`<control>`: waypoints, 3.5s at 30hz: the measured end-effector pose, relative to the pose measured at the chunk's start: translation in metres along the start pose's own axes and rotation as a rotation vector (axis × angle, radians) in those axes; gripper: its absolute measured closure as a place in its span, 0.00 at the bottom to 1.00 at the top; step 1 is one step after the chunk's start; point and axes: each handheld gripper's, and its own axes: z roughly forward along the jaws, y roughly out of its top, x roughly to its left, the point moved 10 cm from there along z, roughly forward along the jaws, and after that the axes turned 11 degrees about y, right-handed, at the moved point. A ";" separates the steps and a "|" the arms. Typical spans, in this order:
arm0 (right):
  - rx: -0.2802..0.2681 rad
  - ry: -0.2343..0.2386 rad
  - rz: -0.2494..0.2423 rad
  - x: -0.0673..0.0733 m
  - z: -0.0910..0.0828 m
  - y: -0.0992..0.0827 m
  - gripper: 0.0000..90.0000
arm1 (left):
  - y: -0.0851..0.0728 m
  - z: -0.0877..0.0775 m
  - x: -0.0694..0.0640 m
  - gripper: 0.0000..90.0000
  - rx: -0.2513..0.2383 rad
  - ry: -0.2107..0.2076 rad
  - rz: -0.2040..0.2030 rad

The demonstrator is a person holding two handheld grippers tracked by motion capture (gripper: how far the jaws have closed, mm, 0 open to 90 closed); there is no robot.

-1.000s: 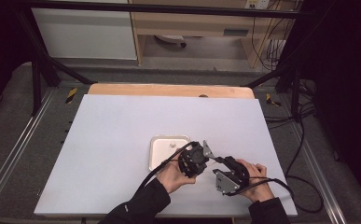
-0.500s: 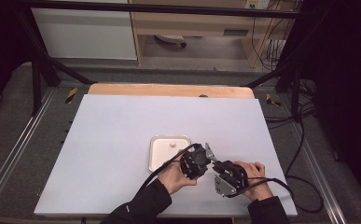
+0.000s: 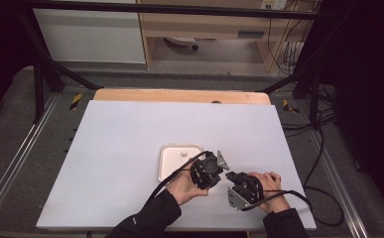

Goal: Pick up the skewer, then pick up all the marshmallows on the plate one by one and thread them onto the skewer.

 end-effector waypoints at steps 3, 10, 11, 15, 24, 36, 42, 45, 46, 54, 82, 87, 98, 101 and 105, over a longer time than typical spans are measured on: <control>0.010 -0.006 -0.005 -0.002 -0.002 0.000 1.00 | -0.003 -0.001 0.005 0.85 0.028 0.020 -0.001; 0.096 -0.043 -0.078 -0.013 -0.007 -0.003 1.00 | -0.015 0.001 0.012 0.66 0.114 0.032 0.018; 0.110 -0.041 -0.083 -0.013 -0.007 -0.003 1.00 | -0.017 0.001 0.013 0.66 0.125 0.035 0.016; 0.134 -0.037 -0.131 -0.016 -0.006 0.002 0.99 | -0.020 0.004 0.013 0.68 0.161 0.041 0.016; 0.162 -0.040 -0.198 -0.022 -0.005 0.008 0.99 | -0.020 0.009 0.008 0.84 0.190 0.009 0.011; 0.184 -0.037 -0.203 -0.021 -0.004 0.009 0.99 | -0.021 0.009 0.008 0.98 0.194 0.049 0.015; 0.199 -0.044 -0.216 -0.024 -0.004 0.011 0.99 | -0.021 0.010 0.010 0.99 0.176 0.074 0.004; 0.205 -0.053 -0.200 -0.024 -0.004 0.010 0.99 | -0.021 0.010 0.011 0.99 0.166 0.075 -0.001; 0.211 -0.058 -0.221 -0.026 -0.005 0.010 0.99 | -0.021 0.010 0.011 0.99 0.163 0.077 0.001; 0.147 -0.059 -0.041 -0.029 -0.012 0.008 0.73 | -0.029 0.006 0.022 0.99 0.146 0.091 -0.011; -0.274 0.198 1.036 -0.007 0.006 -0.013 0.04 | -0.104 -0.065 0.093 0.99 -0.136 0.232 -0.302; -0.359 0.215 1.127 -0.014 0.007 -0.005 0.02 | -0.124 -0.073 0.099 0.99 -0.184 0.257 -0.351; -0.372 0.229 1.165 -0.023 0.011 0.007 0.01 | -0.152 -0.082 0.103 0.99 -0.246 0.272 -0.416; -0.377 0.230 1.182 -0.028 0.015 0.012 0.01 | -0.155 -0.084 0.103 0.99 -0.264 0.269 -0.427; -0.400 0.242 1.186 -0.033 0.019 0.020 0.02 | -0.162 -0.088 0.106 0.99 -0.277 0.280 -0.438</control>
